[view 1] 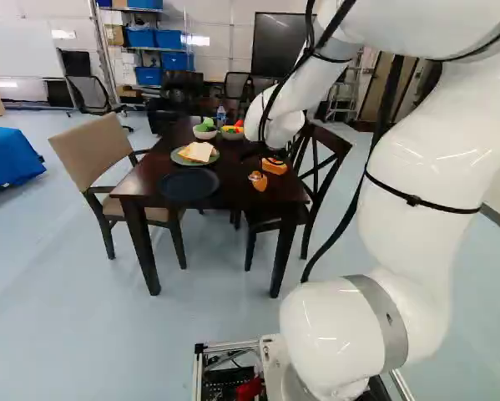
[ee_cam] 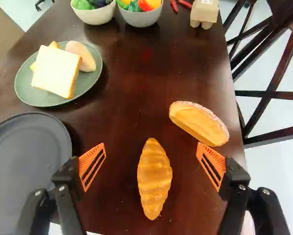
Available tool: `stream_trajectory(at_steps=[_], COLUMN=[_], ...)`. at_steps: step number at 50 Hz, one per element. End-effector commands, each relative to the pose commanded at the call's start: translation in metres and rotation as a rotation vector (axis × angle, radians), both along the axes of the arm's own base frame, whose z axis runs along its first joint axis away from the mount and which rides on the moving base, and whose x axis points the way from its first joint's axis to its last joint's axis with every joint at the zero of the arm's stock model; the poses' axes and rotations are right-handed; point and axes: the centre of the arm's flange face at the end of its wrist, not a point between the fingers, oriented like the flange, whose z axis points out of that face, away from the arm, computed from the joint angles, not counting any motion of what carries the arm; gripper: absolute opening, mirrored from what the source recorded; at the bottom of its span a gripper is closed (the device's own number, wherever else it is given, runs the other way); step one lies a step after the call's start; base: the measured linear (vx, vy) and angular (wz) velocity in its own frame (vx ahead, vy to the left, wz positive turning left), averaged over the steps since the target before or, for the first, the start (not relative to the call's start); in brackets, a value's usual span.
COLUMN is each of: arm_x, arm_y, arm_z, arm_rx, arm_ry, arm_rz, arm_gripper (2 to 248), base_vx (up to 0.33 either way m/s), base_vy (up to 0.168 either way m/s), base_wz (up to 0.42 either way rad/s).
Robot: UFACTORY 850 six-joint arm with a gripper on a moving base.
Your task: Move the croissant to the empty plate
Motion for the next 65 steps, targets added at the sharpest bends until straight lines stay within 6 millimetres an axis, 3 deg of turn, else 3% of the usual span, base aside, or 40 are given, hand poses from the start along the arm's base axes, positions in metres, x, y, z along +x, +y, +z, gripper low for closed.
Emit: stream_trajectory(at_steps=[30, 52, 65], arm_x=[0.001, 0.005, 0.019], arm_y=[0.005, -0.012, -0.015], arm_z=[-0.013, -0.020, -0.021], arm_rx=[-0.017, -0.022, -0.021], arm_ry=[0.226, 0.369, 0.389], arm_rz=[0.008, -0.026, -0.034], arm_gripper=[247, 247, 247], base_vx=[0.000, 0.000, 0.000], base_vy=[0.000, 0.000, 0.000], base_wz=[0.000, 0.000, 0.000])
